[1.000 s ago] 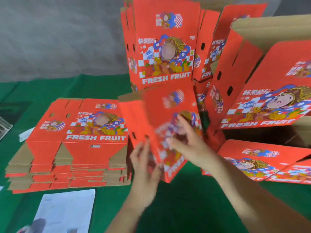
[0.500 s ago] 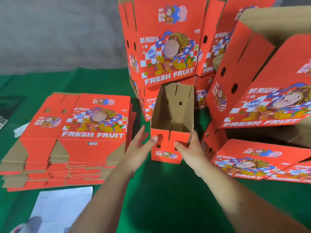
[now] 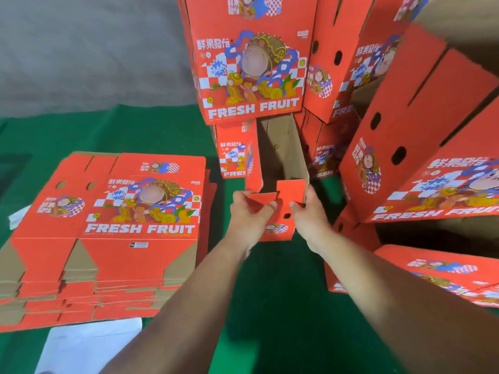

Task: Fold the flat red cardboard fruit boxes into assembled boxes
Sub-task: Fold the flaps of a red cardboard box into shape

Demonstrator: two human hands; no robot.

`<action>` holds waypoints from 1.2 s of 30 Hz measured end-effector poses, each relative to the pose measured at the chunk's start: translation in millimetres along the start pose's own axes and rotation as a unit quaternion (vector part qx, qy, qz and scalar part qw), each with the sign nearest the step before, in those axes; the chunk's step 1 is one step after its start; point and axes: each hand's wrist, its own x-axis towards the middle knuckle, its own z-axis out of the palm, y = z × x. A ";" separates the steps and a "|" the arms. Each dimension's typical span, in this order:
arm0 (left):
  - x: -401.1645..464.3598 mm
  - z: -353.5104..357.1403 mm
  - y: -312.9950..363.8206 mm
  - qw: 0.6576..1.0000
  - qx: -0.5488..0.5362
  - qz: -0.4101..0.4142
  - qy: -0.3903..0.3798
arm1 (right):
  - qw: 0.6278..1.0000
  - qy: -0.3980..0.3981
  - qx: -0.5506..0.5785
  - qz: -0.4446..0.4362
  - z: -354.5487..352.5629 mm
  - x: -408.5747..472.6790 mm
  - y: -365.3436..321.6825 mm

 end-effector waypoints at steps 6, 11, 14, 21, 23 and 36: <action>61.9 -5.6 7.5 1.000 0.018 -0.004 0.023 | 0.994 0.062 -0.091 0.028 29.6 60.0 -38.6; 99.5 -3.0 3.1 0.995 0.080 0.028 0.048 | 0.996 0.073 -0.018 0.047 50.4 88.1 -58.2; 108.3 8.3 -1.8 0.997 0.053 0.029 0.050 | 0.996 0.076 -0.016 0.038 46.8 89.4 -50.5; 87.3 14.9 -25.4 0.995 0.077 0.056 0.039 | 0.991 0.010 0.074 0.111 25.7 69.8 -30.7; 79.7 12.7 -28.8 0.992 0.075 0.065 0.080 | 0.987 -0.012 0.094 0.128 30.0 62.7 -33.9; 116.4 -19.9 -22.7 0.987 0.125 0.091 0.053 | 0.971 -0.043 0.216 0.098 64.2 74.3 -44.5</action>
